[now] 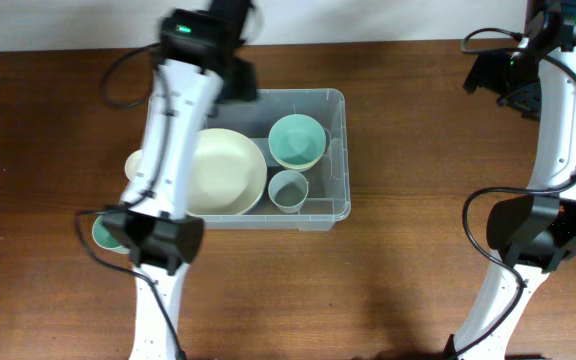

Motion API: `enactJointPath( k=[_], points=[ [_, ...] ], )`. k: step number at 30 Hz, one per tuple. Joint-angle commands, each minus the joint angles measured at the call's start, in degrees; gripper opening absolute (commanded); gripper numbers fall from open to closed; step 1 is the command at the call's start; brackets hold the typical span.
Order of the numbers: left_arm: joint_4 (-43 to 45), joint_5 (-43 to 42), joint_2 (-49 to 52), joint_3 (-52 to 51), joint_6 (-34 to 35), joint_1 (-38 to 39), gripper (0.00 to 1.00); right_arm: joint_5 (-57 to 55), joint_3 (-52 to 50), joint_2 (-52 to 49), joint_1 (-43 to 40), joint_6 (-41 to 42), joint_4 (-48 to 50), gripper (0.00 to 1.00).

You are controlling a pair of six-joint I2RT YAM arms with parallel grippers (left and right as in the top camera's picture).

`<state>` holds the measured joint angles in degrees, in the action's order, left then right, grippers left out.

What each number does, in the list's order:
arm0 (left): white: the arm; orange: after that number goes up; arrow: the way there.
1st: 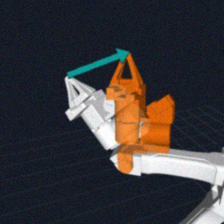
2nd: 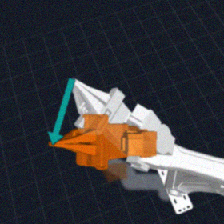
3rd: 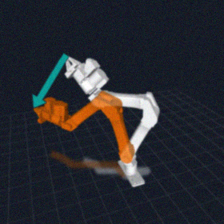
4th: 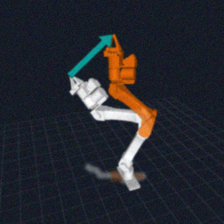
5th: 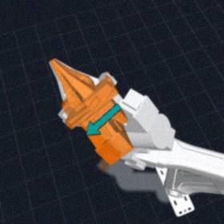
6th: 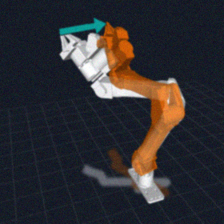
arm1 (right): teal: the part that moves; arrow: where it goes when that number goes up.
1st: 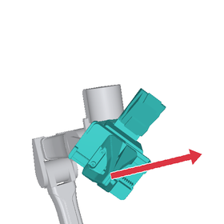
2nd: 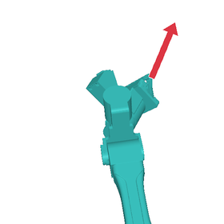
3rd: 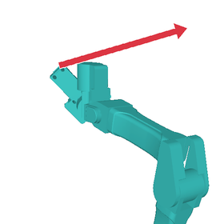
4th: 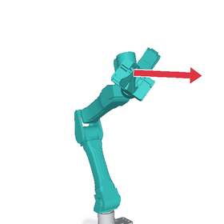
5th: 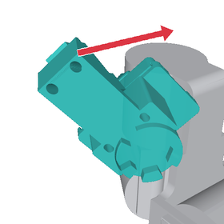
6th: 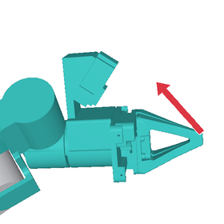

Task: Pack container
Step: 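Move the left gripper to the cream cup at the container edge and grasp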

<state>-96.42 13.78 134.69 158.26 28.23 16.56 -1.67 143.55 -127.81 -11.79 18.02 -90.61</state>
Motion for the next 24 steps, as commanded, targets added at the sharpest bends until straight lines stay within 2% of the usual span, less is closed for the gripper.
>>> enactJointPath(
  k=[1, 7, 10, 13, 24],
  points=[
    [-0.28, -3.02, -0.02, 0.13, 8.68, -7.89, 0.98, -0.92, -0.15, -0.46, 0.13, 0.39, 0.04, 0.99],
    [-0.28, -15.54, -0.02, -3.23, 6.34, -21.99, 0.99, -0.90, -0.15, -0.46, 0.13, 0.39, 0.04, 0.99],
    [-0.31, -20.87, -0.02, -6.21, -2.38, -26.16, 0.98, -0.90, -0.15, -0.46, 0.13, 0.39, 0.04, 0.99],
    [-0.31, -22.10, -0.02, -12.07, -10.01, -28.83, 0.98, -0.90, -0.15, -0.46, 0.13, 0.39, 0.04, 0.99],
    [-0.31, -20.81, -0.02, -20.65, -10.84, -36.76, 0.98, -0.92, -0.15, -0.46, 0.13, 0.42, 0.04, 0.99]
  ],
)
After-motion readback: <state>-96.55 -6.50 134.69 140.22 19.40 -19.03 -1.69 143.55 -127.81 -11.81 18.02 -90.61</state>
